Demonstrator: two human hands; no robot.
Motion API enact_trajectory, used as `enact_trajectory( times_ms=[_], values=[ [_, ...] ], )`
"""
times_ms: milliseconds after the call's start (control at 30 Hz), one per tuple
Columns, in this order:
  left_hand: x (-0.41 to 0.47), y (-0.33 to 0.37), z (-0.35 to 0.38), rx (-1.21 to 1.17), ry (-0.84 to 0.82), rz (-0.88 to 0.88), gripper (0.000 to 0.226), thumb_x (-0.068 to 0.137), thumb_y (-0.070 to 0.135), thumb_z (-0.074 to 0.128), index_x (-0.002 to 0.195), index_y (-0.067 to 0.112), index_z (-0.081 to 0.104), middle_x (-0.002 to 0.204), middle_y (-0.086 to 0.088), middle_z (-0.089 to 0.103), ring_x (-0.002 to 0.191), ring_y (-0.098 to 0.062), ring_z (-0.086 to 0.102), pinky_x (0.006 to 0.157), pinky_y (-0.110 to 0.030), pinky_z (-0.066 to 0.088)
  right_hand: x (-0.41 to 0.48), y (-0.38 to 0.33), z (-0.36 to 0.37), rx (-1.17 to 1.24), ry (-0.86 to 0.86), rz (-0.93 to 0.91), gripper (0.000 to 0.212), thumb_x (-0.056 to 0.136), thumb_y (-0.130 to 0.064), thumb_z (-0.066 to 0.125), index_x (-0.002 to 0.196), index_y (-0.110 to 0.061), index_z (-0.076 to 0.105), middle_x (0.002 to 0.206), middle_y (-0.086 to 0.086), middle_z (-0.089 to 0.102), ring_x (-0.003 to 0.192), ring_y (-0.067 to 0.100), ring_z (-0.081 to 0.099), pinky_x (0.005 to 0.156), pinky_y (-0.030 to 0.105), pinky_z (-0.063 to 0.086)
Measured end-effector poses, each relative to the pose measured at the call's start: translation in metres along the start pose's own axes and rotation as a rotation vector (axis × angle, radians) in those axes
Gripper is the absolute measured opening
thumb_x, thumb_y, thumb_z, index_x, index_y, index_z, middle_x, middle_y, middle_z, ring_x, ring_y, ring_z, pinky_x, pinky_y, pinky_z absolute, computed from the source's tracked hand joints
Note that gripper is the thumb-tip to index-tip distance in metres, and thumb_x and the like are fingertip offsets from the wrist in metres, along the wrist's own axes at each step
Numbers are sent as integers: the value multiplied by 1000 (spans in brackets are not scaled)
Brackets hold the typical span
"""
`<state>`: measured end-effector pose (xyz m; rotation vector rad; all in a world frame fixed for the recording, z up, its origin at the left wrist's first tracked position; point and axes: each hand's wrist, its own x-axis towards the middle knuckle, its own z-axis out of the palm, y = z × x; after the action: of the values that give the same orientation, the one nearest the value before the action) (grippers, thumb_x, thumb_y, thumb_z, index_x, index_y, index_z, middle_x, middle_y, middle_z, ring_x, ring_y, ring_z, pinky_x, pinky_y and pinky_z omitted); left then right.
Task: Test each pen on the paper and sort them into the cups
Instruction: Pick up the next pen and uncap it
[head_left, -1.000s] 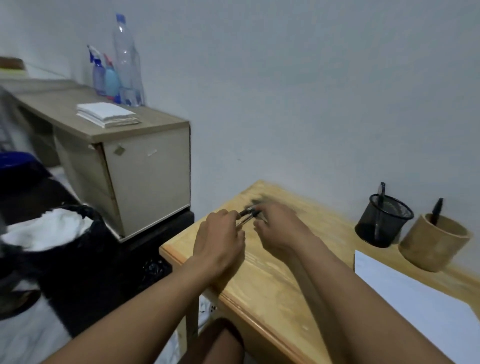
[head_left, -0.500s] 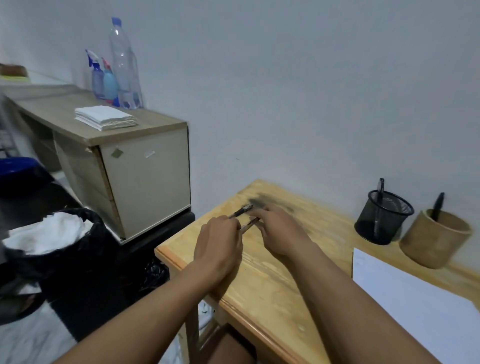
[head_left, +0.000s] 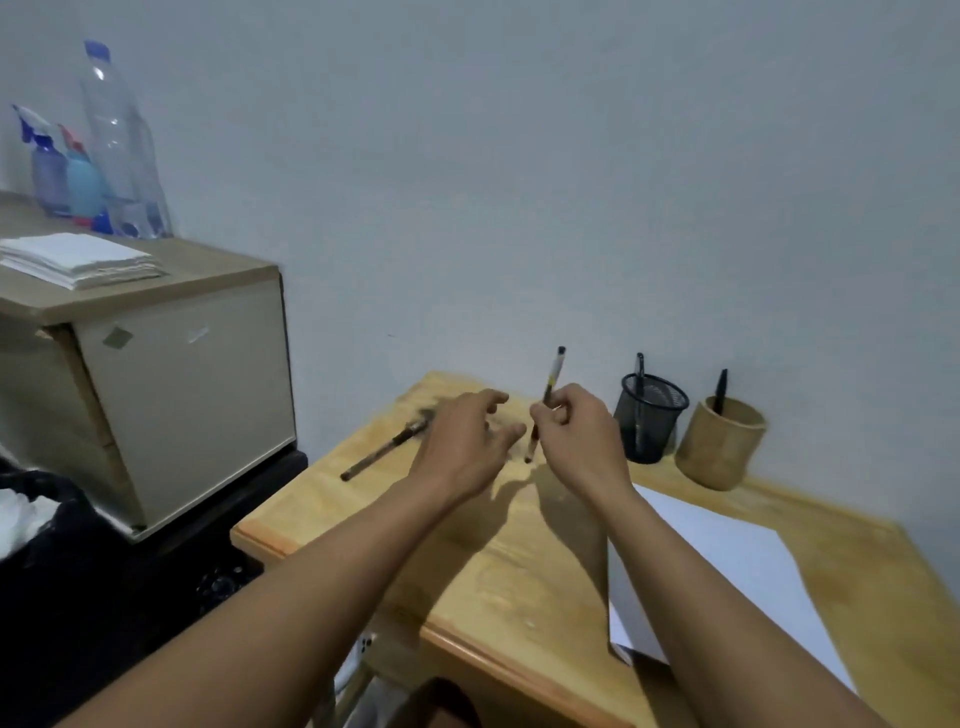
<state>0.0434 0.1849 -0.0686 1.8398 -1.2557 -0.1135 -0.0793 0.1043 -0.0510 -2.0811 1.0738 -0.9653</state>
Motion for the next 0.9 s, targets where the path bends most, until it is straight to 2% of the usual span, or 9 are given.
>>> enact_trajectory(
  times_ms=[67,167,267,333,467,533,633,733,900],
  values=[
    [4,12,10,-72,-101,14,37,91,37,69,123,19,68,116,-1,71,95,-14,69,89,-38,54,-5,0,-16,250,81,151,16,95,-24,60,91,-9,64,70,3,66,65,19,61,59,34,49],
    [9,29,22,-250,-81,41,13,90,24,71,100,17,78,86,3,76,77,-12,71,75,-34,59,-7,2,-39,658,162,373,14,94,-10,59,81,-4,61,62,6,58,53,14,51,50,26,47],
    [12,46,28,-341,-101,56,12,82,16,80,94,15,78,74,6,72,66,-10,67,60,-16,49,-12,9,-56,817,230,451,13,94,-7,58,80,-5,60,63,7,55,50,13,47,48,23,45],
    [15,54,34,-347,-127,86,17,79,10,81,95,16,79,74,5,72,65,-8,65,65,-17,49,-18,14,-64,856,250,465,13,95,-9,60,82,-7,61,62,5,55,49,11,47,49,23,44],
    [19,68,41,-391,-179,149,14,87,8,73,100,13,79,74,4,71,63,-8,66,74,-27,60,-26,20,-76,947,254,433,15,98,-11,61,84,-6,61,62,2,55,48,7,49,52,20,44],
    [21,72,41,-353,-199,177,14,90,13,71,101,13,79,78,0,73,68,-15,69,74,-25,58,-27,23,-80,950,271,418,17,99,-12,61,83,-6,63,62,2,56,51,9,50,55,21,46],
    [25,75,40,-329,-241,190,12,90,14,70,97,16,80,76,-7,74,71,-21,70,79,-34,59,-31,24,-81,960,284,403,19,100,-11,59,82,-6,62,61,3,56,52,9,49,58,21,46],
    [27,75,40,-303,-272,193,13,91,14,68,97,15,80,67,-3,68,69,-18,67,78,-34,57,-33,23,-80,975,311,393,19,100,-9,58,82,-6,62,61,4,56,50,9,49,57,20,45],
    [25,71,42,-283,-286,199,15,92,16,66,97,17,80,73,-14,73,76,-30,71,76,-34,58,-36,25,-74,950,359,392,21,100,-7,58,79,-5,61,60,5,55,48,8,47,53,20,43]
  ],
)
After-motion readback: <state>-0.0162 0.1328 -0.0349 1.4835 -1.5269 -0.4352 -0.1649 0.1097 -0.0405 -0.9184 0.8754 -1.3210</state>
